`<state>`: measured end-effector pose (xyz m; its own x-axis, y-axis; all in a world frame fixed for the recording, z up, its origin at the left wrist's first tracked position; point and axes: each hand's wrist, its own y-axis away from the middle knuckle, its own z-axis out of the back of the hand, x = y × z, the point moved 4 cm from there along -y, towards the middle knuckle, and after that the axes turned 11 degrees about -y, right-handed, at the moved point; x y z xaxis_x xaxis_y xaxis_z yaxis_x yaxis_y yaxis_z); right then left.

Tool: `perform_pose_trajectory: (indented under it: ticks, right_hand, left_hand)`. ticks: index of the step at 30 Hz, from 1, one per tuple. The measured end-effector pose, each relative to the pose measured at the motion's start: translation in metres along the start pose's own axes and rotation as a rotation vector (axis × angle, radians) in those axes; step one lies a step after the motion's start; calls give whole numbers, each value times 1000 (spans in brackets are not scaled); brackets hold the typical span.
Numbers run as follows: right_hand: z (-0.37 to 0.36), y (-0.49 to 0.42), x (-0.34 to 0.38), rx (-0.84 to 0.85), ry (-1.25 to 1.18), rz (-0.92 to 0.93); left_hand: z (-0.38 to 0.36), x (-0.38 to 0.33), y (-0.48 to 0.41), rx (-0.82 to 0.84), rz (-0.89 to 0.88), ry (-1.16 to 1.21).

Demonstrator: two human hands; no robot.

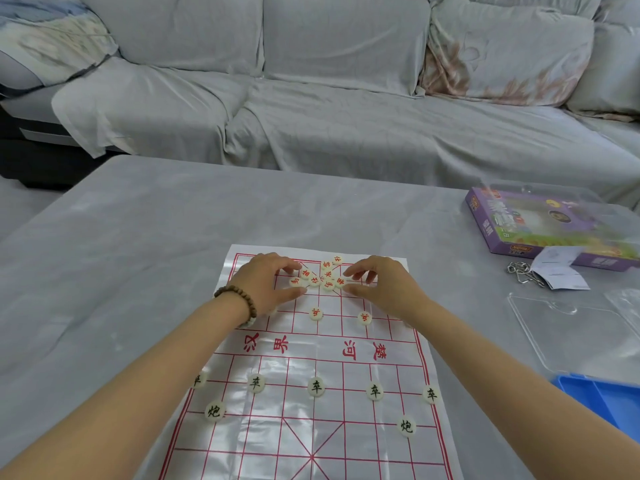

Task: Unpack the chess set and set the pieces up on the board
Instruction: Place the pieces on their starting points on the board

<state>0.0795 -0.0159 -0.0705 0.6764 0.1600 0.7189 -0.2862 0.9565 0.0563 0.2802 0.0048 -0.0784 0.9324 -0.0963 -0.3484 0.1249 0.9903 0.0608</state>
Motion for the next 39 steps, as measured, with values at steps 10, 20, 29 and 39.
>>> perform_pose_trajectory:
  ticks: [10, 20, 29, 39]
  right_hand:
    - [-14, -11, -5, -36, 46, -34]
    - [-15, -7, 5, 34, 100, 45]
    - [1, -17, 3, -90, 171, 108]
    - [31, -27, -42, -165, 359, -65]
  left_hand:
    - [-7, -12, -11, -20, -7, -24]
    - [-7, -17, -11, -24, -39, -31]
    - [-1, -22, -11, -31, -43, 81]
    - [-15, -50, -32, 71, -147, -32]
